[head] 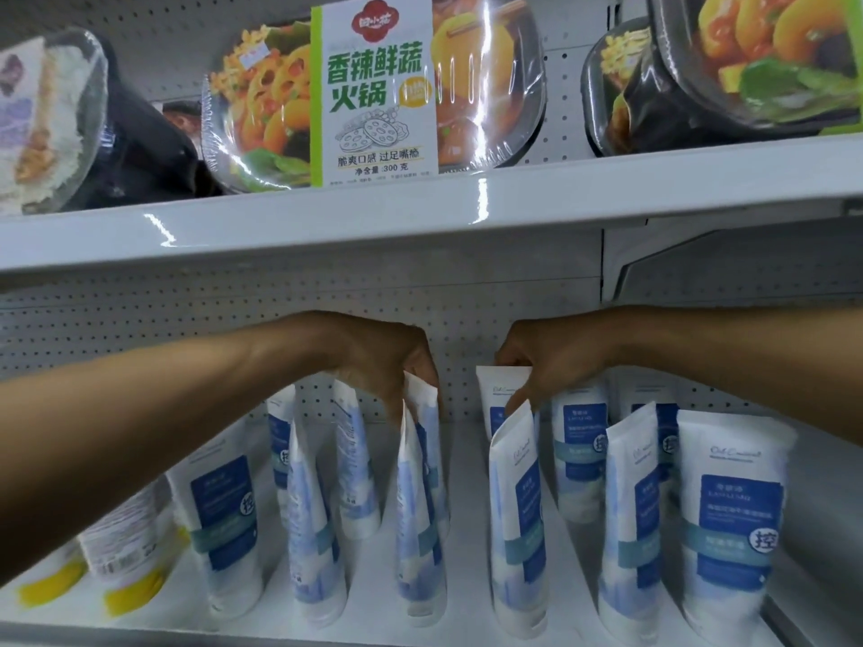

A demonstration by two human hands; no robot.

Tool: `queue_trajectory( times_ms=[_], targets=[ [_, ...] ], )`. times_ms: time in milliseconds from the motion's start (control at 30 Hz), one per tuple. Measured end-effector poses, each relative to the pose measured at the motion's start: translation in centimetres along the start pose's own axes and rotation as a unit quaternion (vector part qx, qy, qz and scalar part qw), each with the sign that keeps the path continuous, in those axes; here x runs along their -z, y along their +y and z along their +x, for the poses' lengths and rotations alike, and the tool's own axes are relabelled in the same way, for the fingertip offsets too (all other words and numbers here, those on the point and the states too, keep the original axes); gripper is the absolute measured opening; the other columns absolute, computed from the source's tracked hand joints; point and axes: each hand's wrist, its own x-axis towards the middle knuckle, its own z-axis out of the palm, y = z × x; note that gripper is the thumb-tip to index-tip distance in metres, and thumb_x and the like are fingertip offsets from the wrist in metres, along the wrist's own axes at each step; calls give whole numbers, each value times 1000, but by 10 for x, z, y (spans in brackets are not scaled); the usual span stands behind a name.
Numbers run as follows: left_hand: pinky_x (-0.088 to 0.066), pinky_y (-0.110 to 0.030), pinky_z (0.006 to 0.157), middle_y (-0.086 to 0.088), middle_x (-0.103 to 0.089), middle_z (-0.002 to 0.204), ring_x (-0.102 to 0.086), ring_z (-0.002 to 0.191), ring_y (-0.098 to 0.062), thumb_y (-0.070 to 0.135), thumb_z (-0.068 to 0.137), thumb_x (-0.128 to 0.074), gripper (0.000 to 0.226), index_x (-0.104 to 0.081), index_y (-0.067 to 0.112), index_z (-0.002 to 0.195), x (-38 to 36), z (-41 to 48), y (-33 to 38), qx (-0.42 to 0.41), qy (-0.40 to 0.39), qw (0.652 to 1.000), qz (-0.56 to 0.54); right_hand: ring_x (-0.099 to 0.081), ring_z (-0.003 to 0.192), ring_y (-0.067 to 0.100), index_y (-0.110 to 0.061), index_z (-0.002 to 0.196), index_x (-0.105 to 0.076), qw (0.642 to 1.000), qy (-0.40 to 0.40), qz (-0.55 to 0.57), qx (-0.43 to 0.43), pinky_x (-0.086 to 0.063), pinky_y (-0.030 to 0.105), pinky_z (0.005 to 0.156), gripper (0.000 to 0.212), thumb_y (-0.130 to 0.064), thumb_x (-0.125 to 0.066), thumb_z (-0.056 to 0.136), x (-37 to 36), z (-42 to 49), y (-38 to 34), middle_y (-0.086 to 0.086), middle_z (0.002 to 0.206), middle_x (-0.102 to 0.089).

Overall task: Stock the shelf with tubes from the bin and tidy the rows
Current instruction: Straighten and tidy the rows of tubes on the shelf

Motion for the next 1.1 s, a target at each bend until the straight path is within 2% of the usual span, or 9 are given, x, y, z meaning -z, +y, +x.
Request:
queue_trajectory(
  times_ms=[100, 200, 367, 500, 667, 867, 967, 1100],
  targets=[
    [-53, -19, 79, 1, -76, 92, -67, 81, -3, 27, 76, -80, 21, -78, 16, 94, -2, 4, 2, 15, 35, 999, -10, -65, 72, 0, -8, 104, -70, 1000, 0, 7, -9, -54, 16, 70, 33, -32, -74, 82, -4, 5, 1, -4, 93, -72],
    [-56, -16, 70, 0, -75, 87, -68, 75, -7, 23, 78, -79, 19, -76, 11, 93, -4, 8, 1, 32, 52, 998, -33, -66, 77, 5, -8, 103, -71, 1000, 2, 21, -13, -55, 19, 74, 34, -32, -75, 81, -5, 6, 3, -3, 94, -73],
    [-58, -18, 66, 5, -72, 85, -68, 67, -4, 17, 78, -79, 27, -72, 7, 102, -4, 19, -2, 40, 66, 995, -64, -64, 65, -4, -9, 100, -72, 999, 15, 37, -8, -53, 11, 64, 30, -32, -75, 80, -8, 9, 3, -12, 82, -70],
    [-59, -21, 67, -2, -74, 94, -69, 76, -10, 15, 77, -80, 26, -73, 7, 101, -5, 26, -2, 30, 70, 993, -89, -67, 76, 5, -14, 96, -71, 999, 17, 30, -4, -55, 16, 70, 26, -34, -75, 79, -8, 9, 3, -12, 85, -71],
    [-60, -23, 70, -6, -73, 106, -70, 83, -13, 17, 79, -78, 32, -71, 6, 108, -4, 29, -2, 30, 64, 994, -84, -68, 83, 7, -12, 102, -71, 999, 15, 36, -8, -55, 17, 74, 30, -33, -75, 81, -8, 9, 2, -6, 95, -73],
    [-59, -21, 68, -9, -73, 105, -68, 77, -10, 15, 80, -78, 32, -71, 5, 109, -3, 30, 0, 24, 51, 995, -88, -66, 78, -1, -27, 88, -69, 999, 2, 50, -10, -49, 10, 65, 13, -33, -76, 79, -8, 9, 1, -18, 82, -69],
    [-57, -19, 65, -8, -73, 106, -68, 76, -9, 15, 80, -78, 31, -70, 7, 109, -2, 29, 1, 21, 48, 995, -89, -65, 78, -1, -24, 91, -68, 999, -1, 52, -10, -49, 9, 65, 16, -31, -76, 80, -7, 9, 0, -18, 85, -69],
    [-59, -21, 69, -8, -73, 108, -69, 84, -14, 15, 81, -77, 32, -70, 5, 111, -2, 26, 1, 18, 44, 995, -91, -67, 84, 5, -19, 96, -70, 999, 4, 45, -14, -52, 11, 66, 22, -32, -75, 80, -7, 8, -1, -13, 91, -71]
  ],
)
